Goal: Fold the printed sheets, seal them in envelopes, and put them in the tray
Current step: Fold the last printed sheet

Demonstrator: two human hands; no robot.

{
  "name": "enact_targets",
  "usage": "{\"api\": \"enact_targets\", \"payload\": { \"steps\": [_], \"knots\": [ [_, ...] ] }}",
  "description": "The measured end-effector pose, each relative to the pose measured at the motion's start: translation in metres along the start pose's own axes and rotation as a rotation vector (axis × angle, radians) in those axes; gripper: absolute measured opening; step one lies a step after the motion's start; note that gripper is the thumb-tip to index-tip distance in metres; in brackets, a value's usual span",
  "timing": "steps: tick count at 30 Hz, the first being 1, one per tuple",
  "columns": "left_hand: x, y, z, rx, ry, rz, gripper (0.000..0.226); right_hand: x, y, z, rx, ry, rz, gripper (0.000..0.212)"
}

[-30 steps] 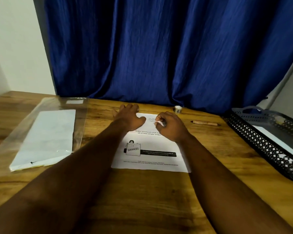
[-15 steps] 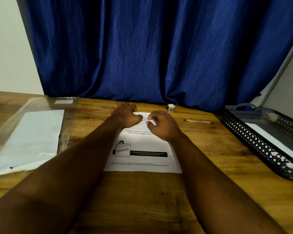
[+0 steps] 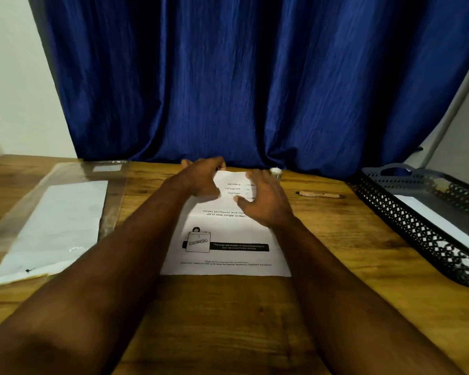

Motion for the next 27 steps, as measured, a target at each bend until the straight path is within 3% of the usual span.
{"api": "enact_targets", "payload": {
  "steps": [3,5,7,10,12,13,20,23,27],
  "knots": [
    [0.002,-0.013,-0.006,0.035,0.025,0.117,0.046,-0.007,-0.009,-0.001,0.093,-0.001,-0.169,0.086],
    [0.001,-0.015,-0.011,0.068,0.040,0.119,0.028,-0.011,-0.014,-0.002,0.120,-0.016,-0.250,0.087],
    [0.002,-0.014,-0.020,0.106,0.020,0.095,0.017,-0.017,-0.018,-0.001,0.113,-0.059,-0.321,0.076],
    [0.004,-0.006,-0.034,0.149,-0.013,0.068,0.020,-0.020,-0.019,0.001,0.091,-0.107,-0.366,0.042],
    [0.003,0.001,-0.043,0.172,-0.013,0.018,0.024,-0.019,-0.015,0.000,0.027,-0.104,-0.357,0.022],
    [0.002,0.005,-0.047,0.186,-0.007,-0.002,0.025,-0.019,-0.014,-0.001,-0.016,-0.082,-0.343,0.021],
    [-0.007,0.016,-0.055,0.104,-0.018,-0.105,0.007,-0.027,-0.030,-0.005,-0.282,0.036,-0.390,0.038],
    [-0.015,0.020,-0.056,0.078,0.012,-0.175,0.032,-0.029,-0.034,-0.005,-0.373,0.029,-0.369,0.028],
    [-0.015,0.023,-0.061,0.065,-0.013,-0.332,0.044,-0.033,-0.035,-0.002,-0.148,0.022,-0.284,0.038]
  ]
}}
Point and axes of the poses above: each hand's wrist, its own z-axis towards the middle knuckle, its own y-axis out of the palm, x = y × z, the point moved 1 cm from there along z, towards the middle knuckle, and after that the axes turned 6 degrees about -y, right-handed, at the moved point
